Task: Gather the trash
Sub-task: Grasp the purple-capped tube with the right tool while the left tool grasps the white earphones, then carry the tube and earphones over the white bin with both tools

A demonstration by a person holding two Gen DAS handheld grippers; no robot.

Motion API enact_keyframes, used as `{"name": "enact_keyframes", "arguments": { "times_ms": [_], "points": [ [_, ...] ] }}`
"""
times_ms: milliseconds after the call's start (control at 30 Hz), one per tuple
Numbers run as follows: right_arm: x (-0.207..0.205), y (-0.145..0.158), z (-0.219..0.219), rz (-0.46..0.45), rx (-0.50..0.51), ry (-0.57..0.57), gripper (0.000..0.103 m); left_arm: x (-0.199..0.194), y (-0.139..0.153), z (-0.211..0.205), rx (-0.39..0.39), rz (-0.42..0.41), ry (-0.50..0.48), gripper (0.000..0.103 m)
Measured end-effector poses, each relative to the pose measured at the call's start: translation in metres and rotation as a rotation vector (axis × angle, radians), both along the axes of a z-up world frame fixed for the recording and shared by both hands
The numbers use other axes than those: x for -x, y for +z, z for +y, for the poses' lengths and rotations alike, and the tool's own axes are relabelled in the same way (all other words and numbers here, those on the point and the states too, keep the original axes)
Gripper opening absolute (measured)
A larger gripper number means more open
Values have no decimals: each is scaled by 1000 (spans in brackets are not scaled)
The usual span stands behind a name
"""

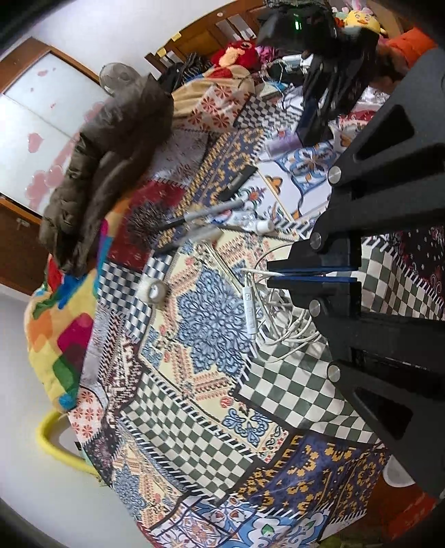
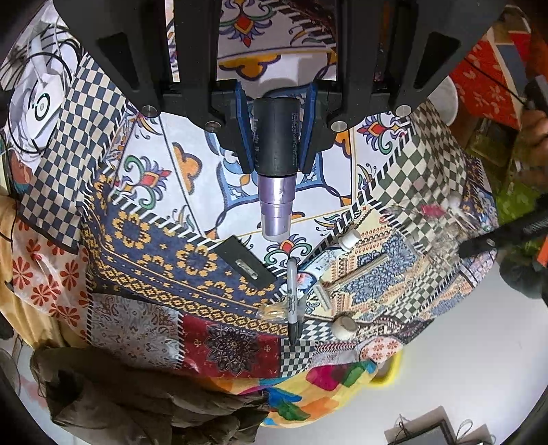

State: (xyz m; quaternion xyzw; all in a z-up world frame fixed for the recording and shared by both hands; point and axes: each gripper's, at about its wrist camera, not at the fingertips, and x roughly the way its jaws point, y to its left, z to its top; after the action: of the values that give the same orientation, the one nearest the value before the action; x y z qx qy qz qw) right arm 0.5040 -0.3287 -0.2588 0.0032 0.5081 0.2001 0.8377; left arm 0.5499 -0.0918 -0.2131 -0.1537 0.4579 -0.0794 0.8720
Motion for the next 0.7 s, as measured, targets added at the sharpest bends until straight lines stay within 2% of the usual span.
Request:
{"name": "enact_keyframes", "arguments": {
  "times_ms": [133, 367, 533, 700],
  "points": [
    [-6, -8, 11, 9, 20, 6, 24, -5, 9, -2, 62, -17, -15, 0],
    [-13, -6, 12, 9, -7, -17, 24, -11, 24, -20, 57, -62, -55, 0],
    [-9, 15, 12, -9, -37, -18, 24, 4, 40, -14, 27, -80, -37, 0],
    [3, 49, 18, -61, -45, 2, 24, 39, 75, 11, -19, -134, 8, 0]
  ]
}}
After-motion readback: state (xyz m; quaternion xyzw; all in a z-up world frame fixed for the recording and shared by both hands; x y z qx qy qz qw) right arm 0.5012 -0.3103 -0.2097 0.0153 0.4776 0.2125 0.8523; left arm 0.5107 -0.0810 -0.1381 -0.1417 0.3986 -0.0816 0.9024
